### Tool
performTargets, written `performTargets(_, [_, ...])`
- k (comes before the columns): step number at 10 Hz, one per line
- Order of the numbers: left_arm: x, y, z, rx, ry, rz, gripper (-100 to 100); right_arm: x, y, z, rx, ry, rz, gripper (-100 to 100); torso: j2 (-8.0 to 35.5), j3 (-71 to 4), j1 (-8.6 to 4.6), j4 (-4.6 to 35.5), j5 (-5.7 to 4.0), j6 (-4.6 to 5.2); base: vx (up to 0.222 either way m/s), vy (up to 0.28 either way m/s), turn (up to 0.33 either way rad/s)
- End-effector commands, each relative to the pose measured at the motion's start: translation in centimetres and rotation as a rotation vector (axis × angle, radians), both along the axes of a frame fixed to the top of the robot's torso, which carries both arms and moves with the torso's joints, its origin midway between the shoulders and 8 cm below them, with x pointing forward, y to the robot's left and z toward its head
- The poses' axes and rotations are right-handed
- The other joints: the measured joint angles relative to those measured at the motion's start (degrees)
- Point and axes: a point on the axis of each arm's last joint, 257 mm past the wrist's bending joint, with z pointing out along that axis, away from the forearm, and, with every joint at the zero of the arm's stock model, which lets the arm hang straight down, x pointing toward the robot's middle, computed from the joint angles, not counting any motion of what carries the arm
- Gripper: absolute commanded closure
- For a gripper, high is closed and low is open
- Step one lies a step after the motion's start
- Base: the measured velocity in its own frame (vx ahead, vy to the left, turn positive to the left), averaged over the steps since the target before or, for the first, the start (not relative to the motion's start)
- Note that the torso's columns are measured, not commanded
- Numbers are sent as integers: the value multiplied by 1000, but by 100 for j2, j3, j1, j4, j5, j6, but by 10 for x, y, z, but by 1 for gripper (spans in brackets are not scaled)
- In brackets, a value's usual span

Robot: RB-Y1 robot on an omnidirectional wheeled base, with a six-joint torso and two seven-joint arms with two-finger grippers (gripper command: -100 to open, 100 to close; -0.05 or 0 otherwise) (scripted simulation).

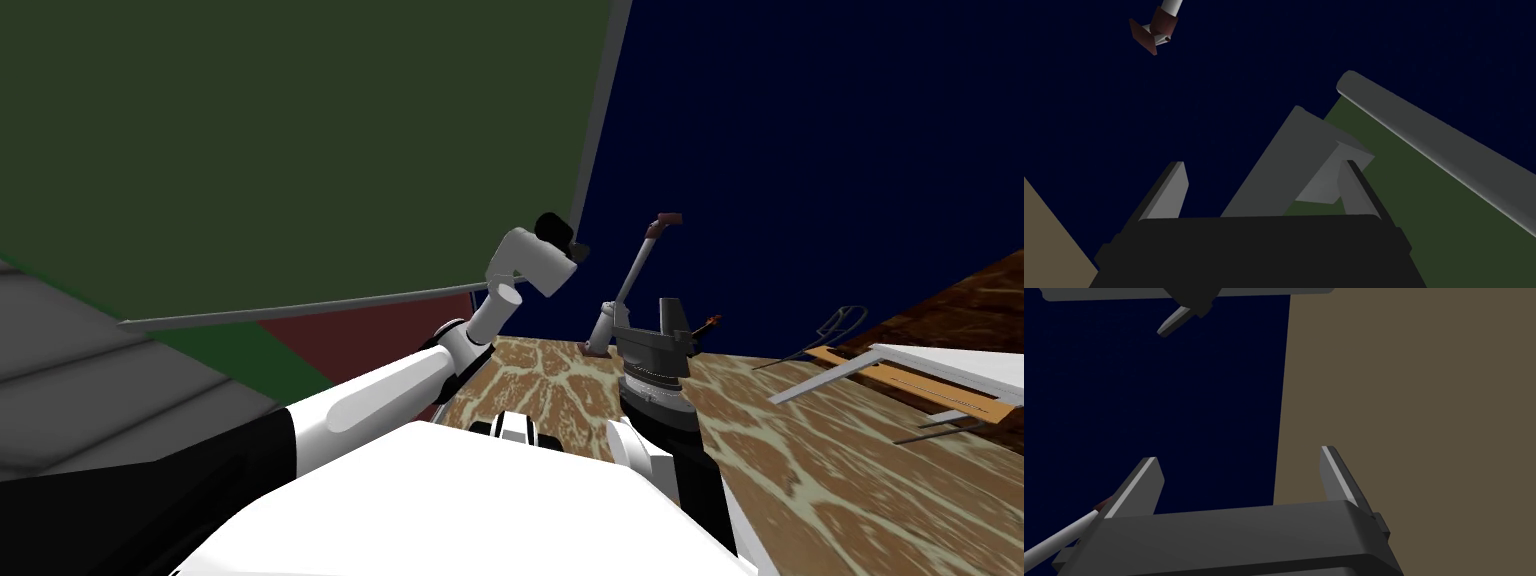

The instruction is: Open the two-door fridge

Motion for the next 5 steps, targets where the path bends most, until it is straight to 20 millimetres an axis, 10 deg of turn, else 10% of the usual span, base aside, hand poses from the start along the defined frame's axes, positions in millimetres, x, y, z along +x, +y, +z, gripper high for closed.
performTargets(1, [-12,2,13,3,1,-4,-100,0,0,0,0,0,0,0,19,13,1,7,1,0,41,-17,25])
performTargets(4, [-18,2,20,4,0,-8,-100,0,0,0,0,0,0,0,16,11,-1,6,-1,1,30,-10,15])
performTargets(5, [-18,2,20,4,2,-7,0,0,0,0,0,0,0,0,15,10,1,5,0,1,0,0,0])
